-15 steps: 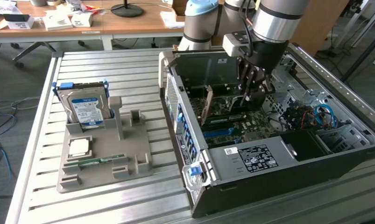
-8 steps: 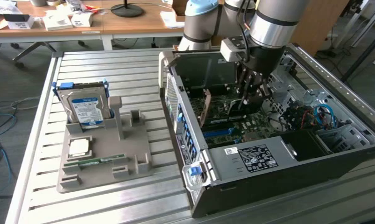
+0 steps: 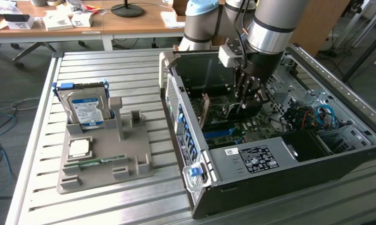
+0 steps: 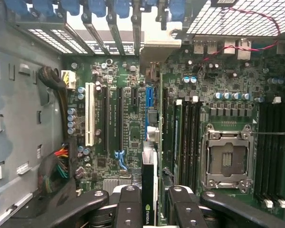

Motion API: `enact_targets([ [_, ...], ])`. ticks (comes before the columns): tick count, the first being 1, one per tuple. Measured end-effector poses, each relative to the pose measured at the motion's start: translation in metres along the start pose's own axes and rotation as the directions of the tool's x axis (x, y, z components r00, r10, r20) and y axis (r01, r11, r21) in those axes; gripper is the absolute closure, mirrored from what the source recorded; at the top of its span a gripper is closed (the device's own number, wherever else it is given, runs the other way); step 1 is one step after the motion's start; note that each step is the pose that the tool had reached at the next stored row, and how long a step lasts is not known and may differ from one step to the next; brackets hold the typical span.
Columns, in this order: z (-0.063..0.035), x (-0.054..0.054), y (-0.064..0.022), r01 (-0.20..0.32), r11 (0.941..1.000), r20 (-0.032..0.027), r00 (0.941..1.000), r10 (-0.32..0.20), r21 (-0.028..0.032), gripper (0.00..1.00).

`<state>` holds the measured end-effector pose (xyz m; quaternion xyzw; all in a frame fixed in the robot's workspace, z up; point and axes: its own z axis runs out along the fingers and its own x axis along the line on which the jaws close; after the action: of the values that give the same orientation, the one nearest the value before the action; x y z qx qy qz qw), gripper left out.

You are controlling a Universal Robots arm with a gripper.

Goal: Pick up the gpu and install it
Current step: 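Insert the gpu into the slot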

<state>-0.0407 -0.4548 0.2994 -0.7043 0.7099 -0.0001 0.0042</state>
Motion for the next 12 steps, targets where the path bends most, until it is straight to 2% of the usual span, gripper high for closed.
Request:
enact_targets([
  [6, 0.0076, 0.0002, 0.0018, 0.000, 1.0000, 0.0001, 1.0000, 0.000, 0.0000, 0.74],
  [12, 0.0085, 0.0002, 0.0031, 0.000, 1.0000, 0.0000, 1.0000, 0.000, 0.0000, 0.74],
])
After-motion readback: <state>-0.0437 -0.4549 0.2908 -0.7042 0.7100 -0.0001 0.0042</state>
